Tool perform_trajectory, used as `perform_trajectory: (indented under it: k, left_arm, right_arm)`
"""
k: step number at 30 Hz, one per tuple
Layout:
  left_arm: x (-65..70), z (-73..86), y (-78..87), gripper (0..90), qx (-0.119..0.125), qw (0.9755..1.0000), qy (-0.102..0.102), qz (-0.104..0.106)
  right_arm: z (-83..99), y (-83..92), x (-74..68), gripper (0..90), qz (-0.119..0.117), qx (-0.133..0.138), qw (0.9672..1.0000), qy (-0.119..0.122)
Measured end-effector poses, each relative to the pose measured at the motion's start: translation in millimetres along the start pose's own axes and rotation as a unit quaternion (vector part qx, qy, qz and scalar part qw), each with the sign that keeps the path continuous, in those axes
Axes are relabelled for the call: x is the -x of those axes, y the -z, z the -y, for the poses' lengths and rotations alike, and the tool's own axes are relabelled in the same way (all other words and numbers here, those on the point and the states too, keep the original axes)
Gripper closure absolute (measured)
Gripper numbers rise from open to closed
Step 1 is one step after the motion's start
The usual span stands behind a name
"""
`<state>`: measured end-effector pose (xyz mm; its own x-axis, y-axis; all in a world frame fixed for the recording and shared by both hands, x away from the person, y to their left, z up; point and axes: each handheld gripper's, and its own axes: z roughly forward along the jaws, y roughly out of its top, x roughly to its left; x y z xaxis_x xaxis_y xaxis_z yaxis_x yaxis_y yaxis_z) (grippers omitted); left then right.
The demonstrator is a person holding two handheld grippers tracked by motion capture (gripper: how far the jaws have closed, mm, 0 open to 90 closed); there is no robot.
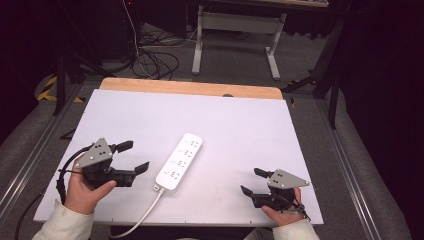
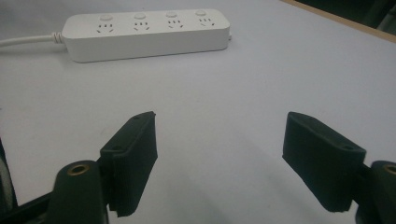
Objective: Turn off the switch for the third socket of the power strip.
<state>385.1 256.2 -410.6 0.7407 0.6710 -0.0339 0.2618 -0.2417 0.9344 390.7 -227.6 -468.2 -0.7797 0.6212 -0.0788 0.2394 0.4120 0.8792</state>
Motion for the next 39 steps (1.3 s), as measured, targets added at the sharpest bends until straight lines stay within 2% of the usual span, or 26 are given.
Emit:
perform_trajectory:
  k: [6,11,14,19,23,30,32,35,38,39]
  left_arm:
    - [-6.3,15.8,9.8,11.0,-0.002,0.9999,0.016,0.002]
    - [-10.5,29.9,14.3,11.1,-0.006,0.9999,0.006,-0.012]
    - [-10.9,38.5,15.5,11.9,-0.005,0.9998,0.013,-0.017]
    - [-14.4,47.7,19.5,11.8,-0.003,0.9996,0.006,-0.027]
    - [-16.2,56.1,21.0,11.8,-0.002,0.9997,0.011,-0.024]
    - [-13.2,66.3,22.3,12.4,-0.010,0.9992,0.004,-0.038]
    - [-12.1,67.9,23.7,12.4,-0.016,0.9987,-0.007,-0.048]
    - [-11.1,69.2,24.9,13.3,-0.024,0.9986,0.003,-0.047]
    - [-11.2,68.5,25.2,13.6,-0.020,0.9987,0.014,-0.044]
    - [-10.4,68.6,25.0,13.6,-0.019,0.9987,0.024,-0.041]
  right_arm:
    - [0.0,-0.3,0.0,26.5,0.000,-0.001,1.0000,0.000]
    - [-0.1,-0.2,-0.1,26.2,-0.001,-0.001,1.0000,0.001]
    - [0.0,-0.2,-0.2,26.0,-0.001,-0.001,1.0000,0.000]
    - [0.1,-0.2,-0.1,25.8,-0.002,0.000,1.0000,0.000]
    - [0.0,-0.2,-0.3,25.8,-0.003,-0.001,1.0000,0.000]
    - [0.2,-0.4,-0.1,25.8,-0.001,-0.003,1.0000,0.000]
    - [0.2,-0.4,-0.1,25.8,-0.001,-0.003,1.0000,0.000]
    - [0.2,-0.5,-0.2,25.8,-0.001,-0.004,1.0000,0.001]
    - [0.2,-1.0,-0.2,25.8,-0.002,-0.003,1.0000,0.003]
    - [0.1,-1.1,-0.2,25.8,-0.001,-0.004,1.0000,0.004]
